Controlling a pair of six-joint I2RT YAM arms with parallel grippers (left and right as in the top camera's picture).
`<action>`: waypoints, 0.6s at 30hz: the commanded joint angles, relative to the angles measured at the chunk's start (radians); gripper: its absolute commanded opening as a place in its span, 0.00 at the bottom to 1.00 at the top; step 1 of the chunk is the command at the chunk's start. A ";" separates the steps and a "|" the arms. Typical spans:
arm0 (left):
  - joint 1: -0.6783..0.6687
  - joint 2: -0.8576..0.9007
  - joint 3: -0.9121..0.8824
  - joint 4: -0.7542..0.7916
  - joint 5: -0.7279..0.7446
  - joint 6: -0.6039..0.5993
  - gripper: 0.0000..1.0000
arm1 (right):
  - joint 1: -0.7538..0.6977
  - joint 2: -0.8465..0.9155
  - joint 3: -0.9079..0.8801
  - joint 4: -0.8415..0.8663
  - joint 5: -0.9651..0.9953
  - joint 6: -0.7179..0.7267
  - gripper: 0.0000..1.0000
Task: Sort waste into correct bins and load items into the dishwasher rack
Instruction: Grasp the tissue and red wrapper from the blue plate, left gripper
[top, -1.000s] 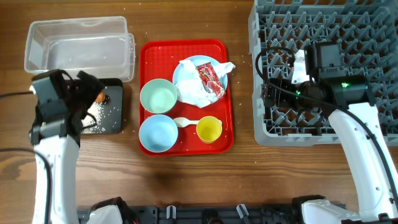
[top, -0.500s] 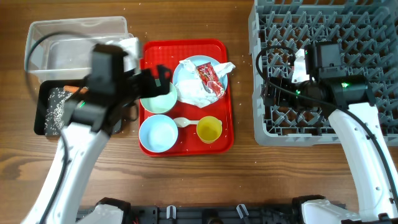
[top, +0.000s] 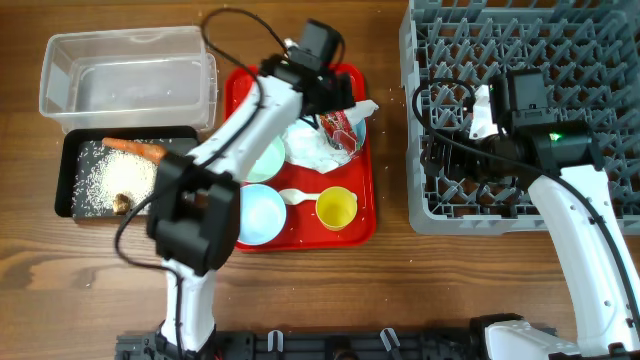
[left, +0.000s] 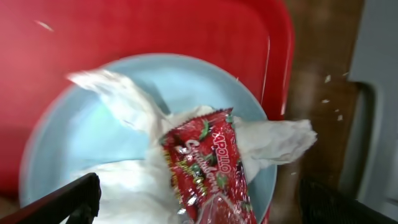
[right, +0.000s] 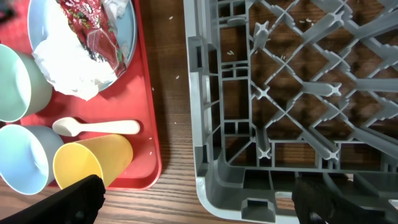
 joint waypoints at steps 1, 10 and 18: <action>-0.035 0.057 0.016 0.014 0.008 -0.099 1.00 | 0.005 0.001 0.018 -0.005 -0.001 0.012 1.00; -0.039 0.138 0.012 0.017 -0.003 -0.135 1.00 | 0.005 0.001 0.018 -0.003 -0.001 0.012 1.00; -0.039 0.176 0.012 0.029 -0.058 -0.140 0.92 | 0.005 0.001 0.018 0.000 -0.001 0.012 1.00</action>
